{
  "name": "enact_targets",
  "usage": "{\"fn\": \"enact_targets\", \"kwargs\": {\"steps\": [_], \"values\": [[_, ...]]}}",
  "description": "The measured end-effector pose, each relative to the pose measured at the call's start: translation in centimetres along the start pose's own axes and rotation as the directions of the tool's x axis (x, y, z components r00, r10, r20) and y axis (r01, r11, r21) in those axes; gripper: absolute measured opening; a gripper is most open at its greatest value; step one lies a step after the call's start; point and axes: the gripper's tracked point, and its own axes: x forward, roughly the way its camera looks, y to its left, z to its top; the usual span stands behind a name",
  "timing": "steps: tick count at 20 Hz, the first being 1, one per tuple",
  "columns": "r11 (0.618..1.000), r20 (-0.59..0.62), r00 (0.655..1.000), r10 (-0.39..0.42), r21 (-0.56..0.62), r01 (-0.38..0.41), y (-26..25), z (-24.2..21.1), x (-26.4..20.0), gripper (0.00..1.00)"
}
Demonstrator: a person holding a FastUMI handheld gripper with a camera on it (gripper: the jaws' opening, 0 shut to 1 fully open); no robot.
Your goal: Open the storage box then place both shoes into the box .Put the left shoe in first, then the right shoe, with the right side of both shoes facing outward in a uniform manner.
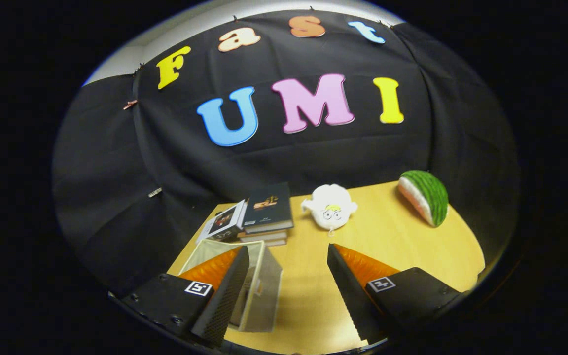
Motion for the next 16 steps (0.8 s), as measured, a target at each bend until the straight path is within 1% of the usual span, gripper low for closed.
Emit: {"fn": "enact_targets", "kwargs": {"steps": [4,6,8,10,11,13,15,16], "values": [[0.994,0.097,0.993,-0.071,-0.08,0.079,-4.5,3.3,-2.1,0.98],[0.991,0.158,0.983,-0.091,-0.085,0.106,-6.2,5.6,-3.4,0.98],[0.99,0.234,0.968,-0.093,-0.078,0.114,-7.6,8.3,-5.2,0.98],[0.987,0.313,0.942,-0.119,-0.063,0.145,-10.4,11.0,-7.3,0.98],[0.984,0.339,0.931,-0.138,-0.058,0.167,-12.0,11.6,-8.1,0.98],[0.979,0.372,0.914,-0.16,-0.056,0.194,-15.2,12.8,-9.9,0.98],[0.974,0.389,0.906,-0.17,-0.071,0.214,-18.3,13.6,-10.1,0.97],[0.974,0.394,0.905,-0.162,-0.086,0.211,-19.3,14.1,-10.0,0.98]]}}
